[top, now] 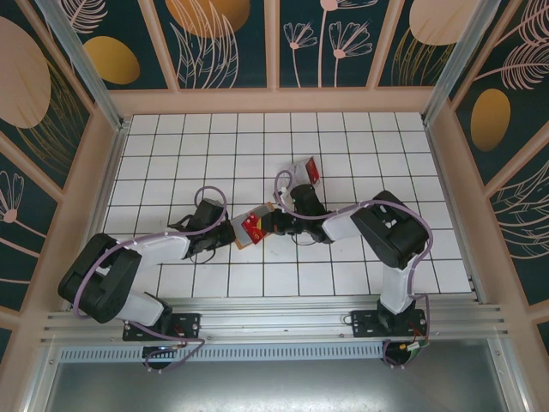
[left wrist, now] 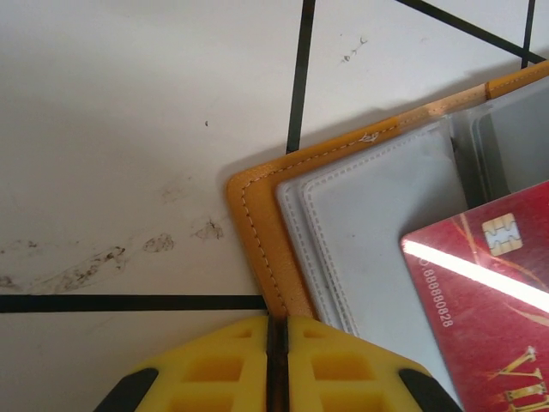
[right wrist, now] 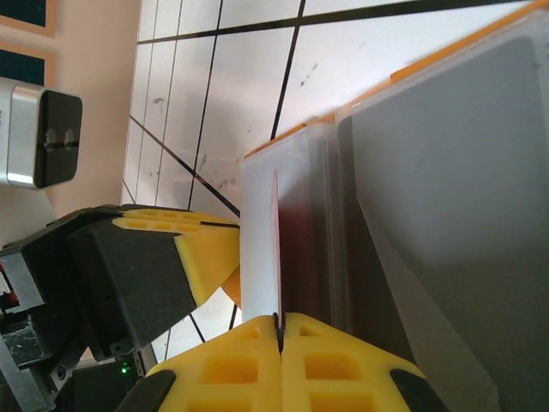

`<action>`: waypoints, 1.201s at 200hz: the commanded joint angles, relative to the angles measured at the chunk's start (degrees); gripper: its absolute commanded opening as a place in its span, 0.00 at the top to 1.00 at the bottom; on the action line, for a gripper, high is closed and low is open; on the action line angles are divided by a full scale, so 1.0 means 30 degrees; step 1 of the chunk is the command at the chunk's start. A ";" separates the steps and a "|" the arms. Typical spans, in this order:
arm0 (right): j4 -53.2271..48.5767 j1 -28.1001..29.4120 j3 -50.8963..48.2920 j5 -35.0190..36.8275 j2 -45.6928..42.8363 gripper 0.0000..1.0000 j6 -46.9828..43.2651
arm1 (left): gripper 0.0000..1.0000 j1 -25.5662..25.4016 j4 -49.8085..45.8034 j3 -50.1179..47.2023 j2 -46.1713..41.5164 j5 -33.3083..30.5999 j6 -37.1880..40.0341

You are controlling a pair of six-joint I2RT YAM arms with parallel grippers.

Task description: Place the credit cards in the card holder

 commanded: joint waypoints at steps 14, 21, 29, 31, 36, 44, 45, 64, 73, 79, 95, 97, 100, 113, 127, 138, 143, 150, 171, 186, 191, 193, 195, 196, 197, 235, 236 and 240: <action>-0.0051 -0.0311 0.0101 0.0163 -0.0353 0.92 -0.0414 | 0.87 0.0047 -0.1106 -0.0777 0.0889 -0.0242 0.0020; 0.0045 -0.0525 -0.0065 0.0249 -0.0605 0.92 -0.0348 | 0.88 0.0053 -0.1121 -0.0752 0.0891 -0.0223 0.0013; 0.0084 -0.0750 -0.0176 0.0349 -0.0910 0.92 -0.0317 | 0.88 0.0042 -0.1110 -0.0729 0.0922 -0.0200 0.0049; 0.0085 -0.0798 -0.0201 0.0378 -0.0965 0.92 -0.0332 | 0.88 0.0061 -0.1108 -0.0721 0.0920 -0.0212 0.0049; 0.0001 -0.0907 -0.0210 0.0429 -0.1102 0.92 -0.0362 | 0.88 0.0044 -0.1110 -0.0679 0.0955 -0.0214 0.0075; -0.0102 -0.1051 -0.0183 0.0497 -0.1209 0.92 -0.0404 | 0.88 0.0050 -0.1116 -0.0609 0.1004 -0.0215 0.0075; -0.0125 -0.1059 -0.0182 0.0500 -0.1214 0.92 -0.0405 | 0.88 0.0044 -0.1097 -0.0605 0.1006 -0.0216 0.0091; -0.0035 -0.1194 -0.0210 0.0604 -0.1164 0.92 -0.0296 | 0.88 0.0037 -0.1081 -0.0495 0.1160 -0.0129 0.0111; 0.0047 -0.1226 -0.0217 0.0679 -0.1061 0.92 -0.0270 | 0.88 0.0038 -0.1049 -0.0485 0.1154 -0.0099 0.0111; 0.0017 -0.1215 -0.0184 0.0630 -0.0876 0.92 -0.0237 | 0.88 0.0045 -0.1048 -0.0513 0.1162 -0.0099 0.0101; 0.0152 -0.1233 -0.0119 0.0497 -0.0433 0.92 -0.0182 | 0.88 0.0045 -0.1074 -0.0587 0.1096 -0.0148 0.0108; 0.0183 -0.1234 -0.0143 0.0502 -0.0385 0.92 -0.0166 | 0.88 0.0062 -0.1076 -0.0590 0.1081 -0.0141 0.0108; 0.0245 -0.1228 -0.0165 0.0522 -0.0319 0.92 -0.0166 | 0.88 0.0041 -0.1077 -0.0589 0.1083 -0.0156 0.0097; 0.0462 -0.1256 -0.0225 0.0585 -0.0040 0.93 -0.0114 | 0.88 0.0071 -0.1077 -0.0605 0.1095 -0.0152 0.0098; 0.0826 -0.1219 -0.0250 0.0485 0.0301 0.92 0.0026 | 0.88 0.0047 -0.1077 -0.0587 0.1096 -0.0128 0.0133; 0.0914 -0.1198 -0.0241 0.0438 0.0514 0.93 0.0010 | 0.88 0.0050 -0.1073 -0.0545 0.1124 -0.0150 0.0107; 0.0881 -0.1167 -0.0232 0.0499 0.0595 0.93 -0.0060 | 0.88 0.0056 -0.1092 -0.0533 0.1125 -0.0142 0.0136; 0.0811 -0.1185 -0.0236 0.0519 0.0653 0.92 -0.0101 | 0.88 0.0051 -0.1078 -0.0515 0.1125 -0.0127 0.0126; 0.1008 -0.1143 -0.0163 0.0054 0.0855 0.93 -0.0045 | 0.88 0.0073 -0.1081 -0.0459 0.1198 -0.0123 0.0122; 0.0928 -0.0982 0.0117 -0.0169 0.1028 0.93 -0.0002 | 0.88 0.0059 -0.1013 -0.0462 0.1257 -0.0084 0.0154; 0.0886 -0.0911 0.0163 -0.0133 0.1067 0.92 -0.0010 | 0.89 0.0062 -0.0990 -0.0437 0.1298 -0.0070 0.0166; 0.0865 -0.0897 0.0213 -0.0117 0.1082 0.92 -0.0021 | 0.89 0.0066 -0.0990 -0.0407 0.1315 -0.0063 0.0152; 0.0837 -0.0886 0.0247 -0.0076 0.1093 0.93 -0.0023 | 0.88 0.0049 -0.0990 -0.0399 0.1322 -0.0068 0.0163; 0.0813 -0.0874 0.0253 -0.0064 0.1109 0.93 -0.0038 | 0.89 0.0058 -0.1004 -0.0398 0.1326 -0.0069 0.0165; 0.0816 -0.0854 0.0271 -0.0058 0.1132 0.93 -0.0031 | 0.88 0.0063 -0.0997 -0.0397 0.1328 -0.0040 0.0180; 0.0657 -0.0747 0.0456 0.0416 0.1549 0.93 0.0152 | 0.89 0.0064 -0.1048 -0.0371 0.1257 -0.0070 0.0166; 0.0650 -0.0732 0.0489 0.0401 0.1557 0.93 0.0152 | 0.89 0.0066 -0.1048 -0.0369 0.1235 -0.0084 0.0151; 0.0621 -0.0695 0.0526 0.0388 0.1614 0.93 0.0095 | 0.89 0.0062 -0.1048 -0.0367 0.1218 -0.0098 0.0187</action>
